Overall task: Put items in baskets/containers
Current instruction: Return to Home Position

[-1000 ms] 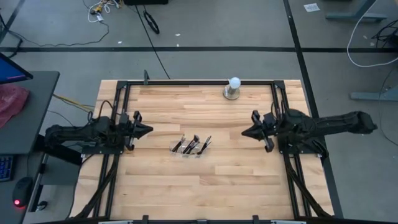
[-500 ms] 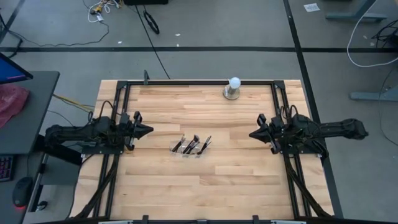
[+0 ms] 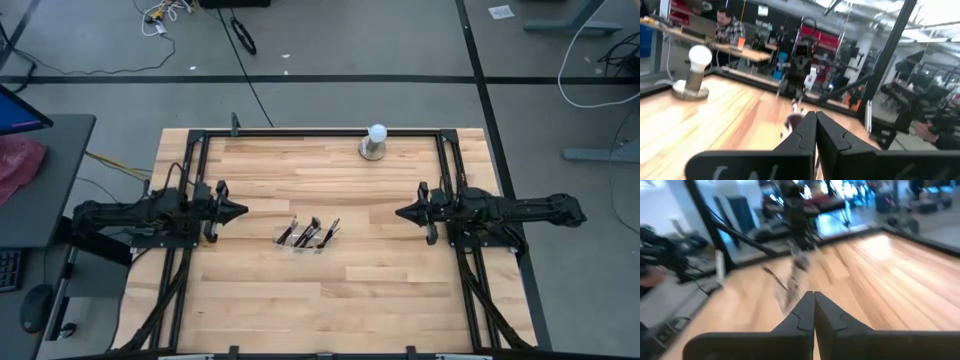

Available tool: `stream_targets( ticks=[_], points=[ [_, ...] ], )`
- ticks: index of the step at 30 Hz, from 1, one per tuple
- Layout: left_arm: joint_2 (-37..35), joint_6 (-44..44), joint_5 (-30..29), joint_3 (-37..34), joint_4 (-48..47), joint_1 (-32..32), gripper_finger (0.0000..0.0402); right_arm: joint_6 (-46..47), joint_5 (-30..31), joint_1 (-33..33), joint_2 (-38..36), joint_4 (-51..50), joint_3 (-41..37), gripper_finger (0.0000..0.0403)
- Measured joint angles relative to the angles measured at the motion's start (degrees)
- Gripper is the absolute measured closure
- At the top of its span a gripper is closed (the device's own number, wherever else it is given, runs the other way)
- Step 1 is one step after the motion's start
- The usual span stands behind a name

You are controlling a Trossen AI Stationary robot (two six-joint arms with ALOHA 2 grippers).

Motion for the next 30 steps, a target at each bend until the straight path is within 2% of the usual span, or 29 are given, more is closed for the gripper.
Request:
stream_targets(
  ticks=[6, 13, 25, 30],
  points=[
    [0.01, 0.26, 0.5, -0.02, -4.94, -0.04, 0.0392, -0.4, 0.11, 0.05, 0.42, -2.87, 0.02, 0.0397],
    [-0.03, 7.77, 5.37, -0.02, -1.61, -1.05, 0.0395, -0.2, 0.13, 0.05, 0.42, -2.85, 0.02, 0.0396],
    [-0.01, 15.05, 5.35, -0.02, -3.55, -3.3, 0.039, -0.02, 0.14, 0.05, 0.44, -2.81, 0.04, 0.0396],
    [0.47, 15.0, 2.15, 0.0, -5.08, -3.27, 0.039, -0.02, 0.14, 0.05, 0.44, -2.79, 0.04, 0.0396]
  ],
)
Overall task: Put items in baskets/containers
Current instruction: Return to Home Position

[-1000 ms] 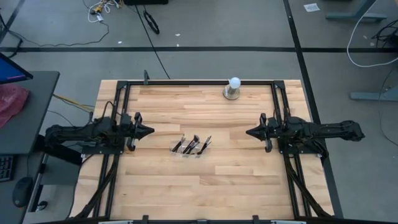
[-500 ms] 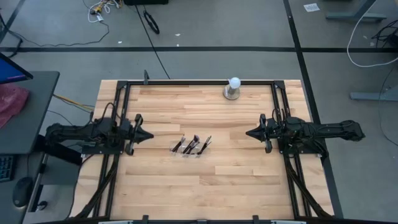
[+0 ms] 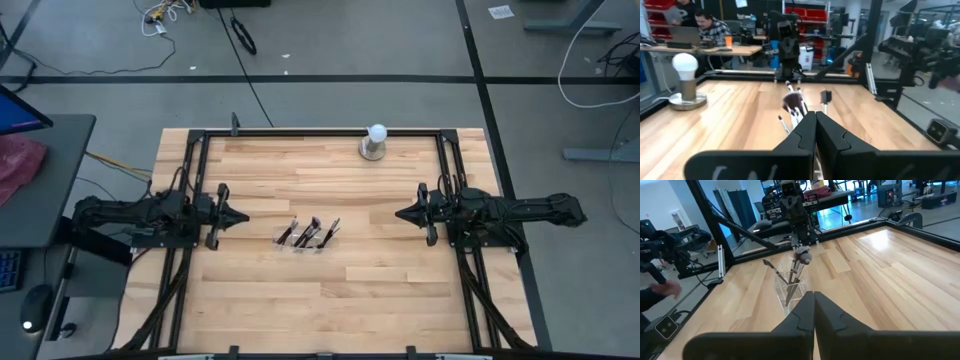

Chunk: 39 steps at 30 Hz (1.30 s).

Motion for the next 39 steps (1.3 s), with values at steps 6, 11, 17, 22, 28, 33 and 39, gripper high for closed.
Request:
stream_targets(
  ticks=[6, 11, 17, 22, 28, 33, 39],
  points=[
    [-0.1, 0.0, -0.69, -0.02, 0.46, 0.01, 0.039, 0.02, 0.02, 0.0, 0.02, 0.06, 0.0, 0.0396],
    [-0.09, 0.0, -0.71, -0.02, 0.35, 0.01, 0.039, 0.02, 0.01, 0.0, 0.02, 0.07, 0.02, 0.0396],
    [-0.11, 0.0, -0.87, -0.02, 0.42, -0.21, 0.0389, 0.02, 0.02, 0.02, -0.16, 0.05, 0.02, 0.0396],
    [-0.72, -0.02, -0.93, -0.04, 0.63, -0.16, 0.039, 0.02, 0.02, 0.02, -1.95, 0.02, 0.04, 0.0396],
    [-0.72, -0.02, -0.95, -0.04, 0.77, -0.16, 0.039, 0.02, 0.1, 0.02, -5.49, 0.04, 0.04, 0.0396],
    [-0.68, -0.02, -0.95, -0.04, 0.77, -0.16, 0.039, 0.02, 0.14, 0.02, -7.01, 0.53, 0.07, 0.0396],
    [-0.5, -0.02, -0.95, -0.04, 0.81, -0.16, 0.039, 0.02, 0.15, 0.02, -6.64, 0.92, 0.07, 0.0396]
  ],
)
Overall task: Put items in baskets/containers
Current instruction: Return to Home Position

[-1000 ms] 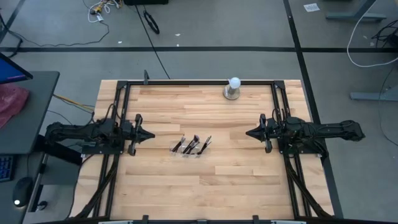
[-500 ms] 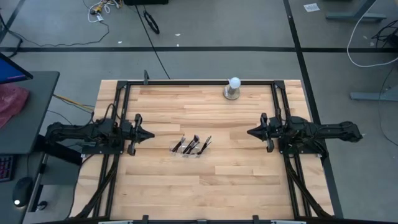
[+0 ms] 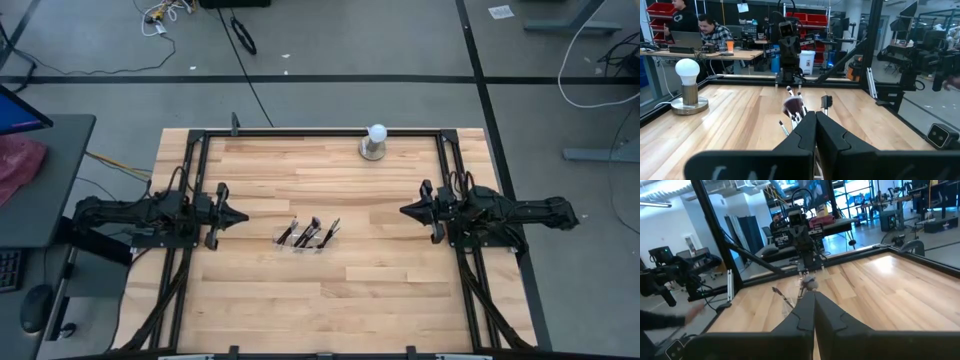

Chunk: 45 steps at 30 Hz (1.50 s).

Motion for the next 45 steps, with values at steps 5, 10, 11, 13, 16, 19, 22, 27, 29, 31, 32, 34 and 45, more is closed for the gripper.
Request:
stream_targets(
  ticks=[5, 10, 11, 13, 16, 19, 22, 27, 29, 31, 32, 34, 45],
  points=[
    [0.0, -0.01, 0.0, 0.0, 0.0, 0.0, 0.039, -2.78, 0.07, -0.04, 0.0, 0.02, 0.0, 0.0396],
    [0.0, -0.02, 0.0, 0.0, 0.0, 0.0, 0.0389, -10.5, 0.06, -0.04, 0.0, 0.02, 0.0, 0.0396],
    [0.0, -0.01, 0.0, 0.0, 0.0, 0.0, 0.039, -10.53, 0.06, -0.04, 0.0, 0.0, 0.0, 0.0396],
    [0.0, -0.01, 0.0, 0.0, 0.0, 0.0, 0.039, -10.45, 0.04, -0.04, 0.0, 0.01, 0.0, 0.0396],
    [0.0, -0.01, 0.0, 0.0, 0.0, 0.0, 0.0389, -10.45, 0.04, -0.04, 0.0, 0.0, 0.0, 0.0396],
    [0.02, -0.02, 0.0, 0.0, 0.0, 0.0, 0.039, -10.45, 0.04, -0.04, 0.0, 0.0, 0.0, 0.0396],
    [0.02, -0.02, 0.0, 0.0, 0.0, 0.0, 0.0389, -10.45, 0.04, -0.04, 0.0, 0.0, 0.0, 0.0396],
    [0.02, -0.02, 0.0, 0.0, 0.0, 0.0, 0.0389, -10.43, 0.04, -0.04, 0.0, -0.01, 0.0, 0.0396],
    [0.02, -0.02, 0.0, 0.0, 0.0, 0.0, 0.039, -10.43, 0.04, -0.04, 0.0, -0.02, 0.0, 0.0396],
    [0.02, -0.02, 0.0, 0.0, -0.01, 0.0, 0.039, -10.41, 0.04, -0.04, 0.0, -0.02, 0.0, 0.0396],
    [0.02, -0.02, 0.0, 0.0, -0.01, 0.0, 0.0389, -10.4, 0.04, -0.04, 0.0, -0.02, 0.0, 0.0396],
    [0.02, -0.02, 0.0, 0.0, 0.0, 0.0, 0.0389, -10.4, 0.04, -0.04, 0.0, -0.02, 0.0, 0.0396],
    [0.02, -0.02, 0.0, 0.0, -0.02, 0.0, 0.0389, -10.38, 0.03, -0.05, 0.0, -0.02, 0.0, 0.0396]
  ],
)
